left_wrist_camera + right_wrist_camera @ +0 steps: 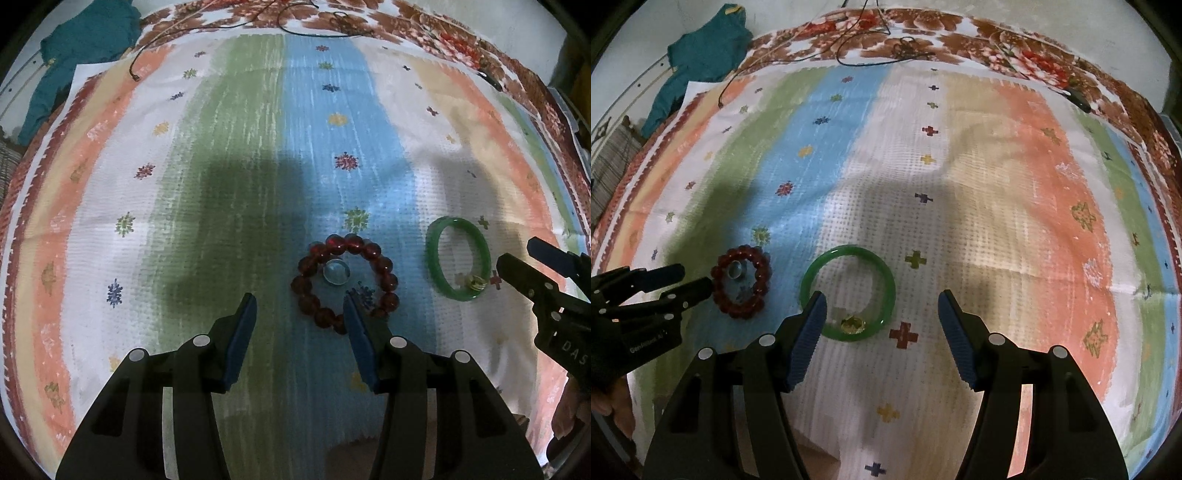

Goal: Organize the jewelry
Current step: 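Grasp the dark red bracelet with the left tool while the right grasps the green bangle rim, then lift the red bracelet with the left tool while the right lifts the green bangle toward the tin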

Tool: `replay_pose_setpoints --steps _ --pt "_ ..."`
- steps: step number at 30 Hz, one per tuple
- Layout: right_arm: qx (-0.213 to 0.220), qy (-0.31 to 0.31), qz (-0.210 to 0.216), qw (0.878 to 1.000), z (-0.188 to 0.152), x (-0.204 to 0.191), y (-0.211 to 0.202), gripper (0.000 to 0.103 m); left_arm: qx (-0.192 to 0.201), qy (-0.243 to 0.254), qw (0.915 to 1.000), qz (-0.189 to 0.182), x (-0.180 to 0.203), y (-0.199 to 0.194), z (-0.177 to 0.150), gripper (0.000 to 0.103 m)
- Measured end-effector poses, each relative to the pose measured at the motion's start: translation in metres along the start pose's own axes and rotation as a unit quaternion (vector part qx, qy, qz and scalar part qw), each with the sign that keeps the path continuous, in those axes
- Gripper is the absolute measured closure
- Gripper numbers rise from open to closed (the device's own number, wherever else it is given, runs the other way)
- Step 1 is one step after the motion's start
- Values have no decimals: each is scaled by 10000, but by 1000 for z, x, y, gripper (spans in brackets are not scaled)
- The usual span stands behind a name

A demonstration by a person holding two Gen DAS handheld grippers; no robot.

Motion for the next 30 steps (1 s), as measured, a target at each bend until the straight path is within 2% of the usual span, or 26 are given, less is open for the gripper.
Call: replay_pose_setpoints --steps 3,7,10,13,17,21,23,25,30 --pt "-91 -7 -4 10000 -1 0 9 51 -55 9 10000 -44 0 6 0 55" --pt "-144 4 12 9999 1 -1 19 53 -144 1 9998 -103 -1 15 0 61" --pt "-196 -33 4 9998 1 -3 26 59 -200 95 9997 -74 2 22 -2 63" --pt "-311 -75 -28 9995 -2 -3 34 68 -191 171 9997 -38 4 24 -2 66" --pt "-327 -137 -112 9993 -6 -1 39 77 -239 197 9994 -121 7 26 -4 77" --pt "-341 -57 -130 9993 -6 3 39 91 -257 220 9993 -167 7 27 -5 83" --pt "-322 -70 -112 9994 -7 3 38 92 -240 191 9993 -196 6 26 -4 84" --pt "-297 -73 -121 9995 -6 3 37 93 -219 155 9995 -183 4 25 -3 90" --pt "-182 -99 -163 9997 -2 2 28 95 -135 118 9997 -178 -1 13 1 90"
Point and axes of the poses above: each gripper's, at about its wrist camera, not at the fingertips, and y roughly the way its jaws point, x to its right, z to its top, the point moved 8 cm from there along y, roughly the way its jaws point, and after that the axes turned 3 degrees about -z, right-handed, at the moved point
